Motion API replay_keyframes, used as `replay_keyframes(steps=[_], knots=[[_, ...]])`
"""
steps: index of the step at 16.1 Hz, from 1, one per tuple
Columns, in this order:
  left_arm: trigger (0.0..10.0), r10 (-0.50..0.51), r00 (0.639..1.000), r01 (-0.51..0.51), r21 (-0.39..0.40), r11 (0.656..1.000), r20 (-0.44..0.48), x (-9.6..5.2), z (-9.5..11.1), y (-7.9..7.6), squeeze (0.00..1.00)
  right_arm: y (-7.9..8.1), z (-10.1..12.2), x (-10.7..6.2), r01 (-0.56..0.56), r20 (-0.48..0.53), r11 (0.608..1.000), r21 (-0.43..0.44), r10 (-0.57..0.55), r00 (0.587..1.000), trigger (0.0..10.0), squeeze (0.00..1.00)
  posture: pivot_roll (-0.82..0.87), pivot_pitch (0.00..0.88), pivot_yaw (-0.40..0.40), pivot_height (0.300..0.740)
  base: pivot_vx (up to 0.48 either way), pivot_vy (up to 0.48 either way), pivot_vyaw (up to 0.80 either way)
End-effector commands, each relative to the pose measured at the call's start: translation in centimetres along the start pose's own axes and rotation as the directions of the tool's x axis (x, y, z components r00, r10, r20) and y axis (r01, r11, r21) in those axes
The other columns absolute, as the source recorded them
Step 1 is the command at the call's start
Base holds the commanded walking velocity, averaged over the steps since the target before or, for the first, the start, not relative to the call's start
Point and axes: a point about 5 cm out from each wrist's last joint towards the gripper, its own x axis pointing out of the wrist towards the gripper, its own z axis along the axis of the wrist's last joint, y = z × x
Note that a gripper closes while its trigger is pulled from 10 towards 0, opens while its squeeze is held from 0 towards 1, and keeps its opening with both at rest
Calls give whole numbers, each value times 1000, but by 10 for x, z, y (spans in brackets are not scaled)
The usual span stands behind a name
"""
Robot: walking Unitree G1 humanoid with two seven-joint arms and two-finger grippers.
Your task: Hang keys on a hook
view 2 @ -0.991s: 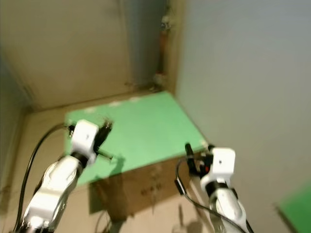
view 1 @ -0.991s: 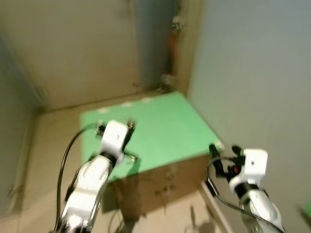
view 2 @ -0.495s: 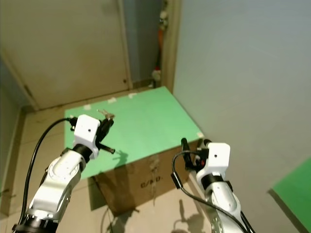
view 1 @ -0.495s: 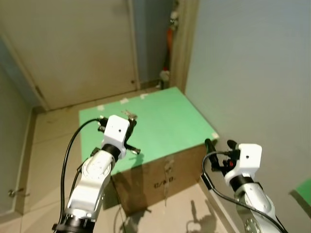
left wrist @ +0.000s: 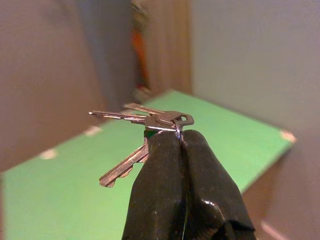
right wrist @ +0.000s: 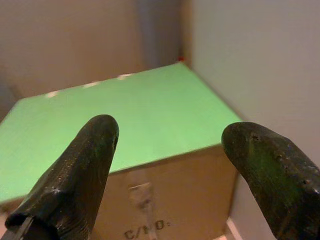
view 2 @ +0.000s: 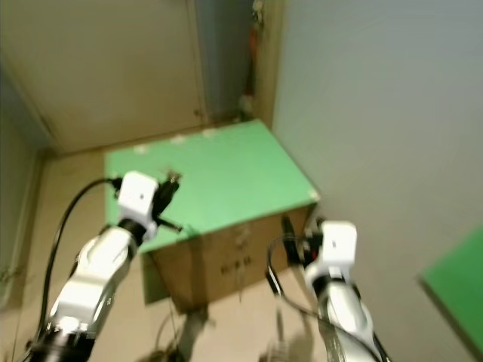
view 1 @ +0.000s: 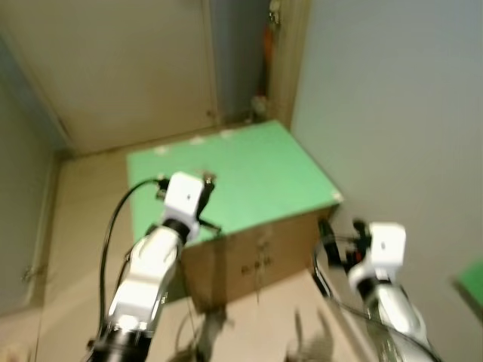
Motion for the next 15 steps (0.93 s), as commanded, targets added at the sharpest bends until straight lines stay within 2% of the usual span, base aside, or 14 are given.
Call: replay_keyframes(steps=[1, 15], knots=[[10000, 3, 1000, -3, -3, 1000, -16, -1, -4, 1, 0, 0, 2, 2, 0, 8, 1000, -1, 0, 1000, 10000, 0, -155, 0, 49, 740, 0, 0, 0], [10000, -11, 1000, 11, -22, 1000, 3, 3, -5, -2, 0, -2, -2, -1, 7, -6, 1000, 1, -7, 1000, 10000, 0, -167, 0, 53, 740, 0, 0, 0]])
